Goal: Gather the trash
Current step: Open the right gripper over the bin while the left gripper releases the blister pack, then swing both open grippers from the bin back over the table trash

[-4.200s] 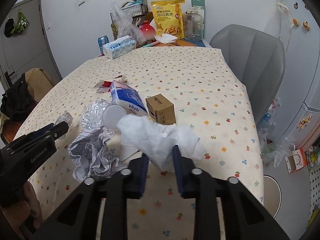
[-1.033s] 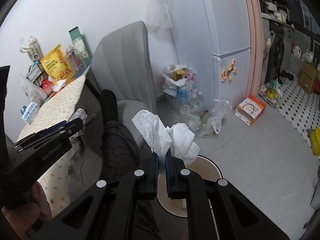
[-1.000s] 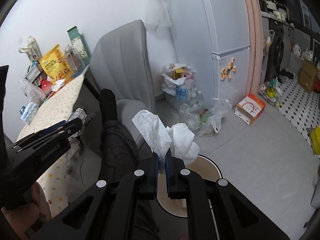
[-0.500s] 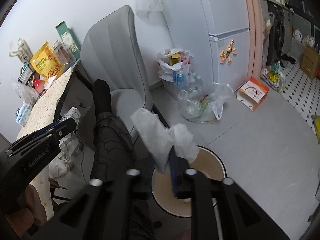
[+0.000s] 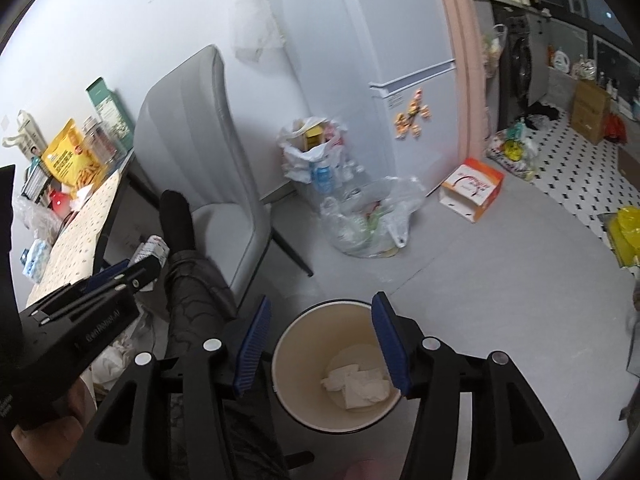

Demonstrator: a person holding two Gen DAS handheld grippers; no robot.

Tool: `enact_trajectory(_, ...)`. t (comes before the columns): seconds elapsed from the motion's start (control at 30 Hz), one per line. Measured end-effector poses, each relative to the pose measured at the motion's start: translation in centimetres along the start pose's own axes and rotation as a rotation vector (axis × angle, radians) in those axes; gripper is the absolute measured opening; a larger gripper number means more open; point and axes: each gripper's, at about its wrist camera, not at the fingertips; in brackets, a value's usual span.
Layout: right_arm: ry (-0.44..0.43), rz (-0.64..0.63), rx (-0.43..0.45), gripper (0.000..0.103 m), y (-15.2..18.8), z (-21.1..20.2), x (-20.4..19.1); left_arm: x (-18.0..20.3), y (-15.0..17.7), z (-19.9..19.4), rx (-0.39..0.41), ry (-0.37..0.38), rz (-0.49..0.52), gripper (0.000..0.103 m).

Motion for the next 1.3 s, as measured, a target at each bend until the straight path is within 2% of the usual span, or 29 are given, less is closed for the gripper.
enact_trajectory(0.23,0.066,0.022,0.021,0.059,-0.1,-1.4,2.7,2.9,0.0,0.5,-0.007,0.055,0.026,0.033)
enact_trajectory(0.33,0.090,0.041,0.016,0.059,0.0,-1.4,4.0,3.8,0.0,0.6,-0.017,0.089,0.038,0.040)
enact_trajectory(0.4,0.101,0.044,0.020,0.060,-0.1,-1.4,4.4,4.1,0.0,0.4,-0.012,0.093,0.042,0.073)
enact_trajectory(0.47,0.112,0.046,0.031,0.066,-0.3,-1.7,4.7,4.3,0.0,0.2,0.002,0.089,0.052,0.084)
enact_trajectory(0.63,0.123,0.043,0.036,0.074,-0.4,-1.7,4.6,3.9,-0.2,0.0,0.001,0.071,0.046,0.089)
enact_trajectory(0.7,0.126,0.044,0.039,0.078,-0.4,-1.7,4.6,3.5,-0.3,-0.4,0.014,0.059,0.038,0.096)
enact_trajectory(0.97,0.115,0.013,0.054,0.086,-1.0,-2.1,2.7,-0.4,-1.5,-2.5,0.054,-0.017,-0.018,0.097)
enact_trajectory(1.03,0.102,-0.002,0.076,0.090,-1.2,-2.6,1.7,-1.6,-1.7,-3.5,0.074,-0.049,-0.024,0.097)
enact_trajectory(1.3,0.059,-0.075,0.096,0.094,-1.3,-3.4,-3.6,-7.8,-1.4,-7.2,0.126,-0.158,-0.088,0.097)
Point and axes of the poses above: each gripper's, at about its wrist camera, not at the fingertips, and z roughly the way its jaws point, x to its right, y to its underside, and after that the axes turned 12 degrees about x, right-handed
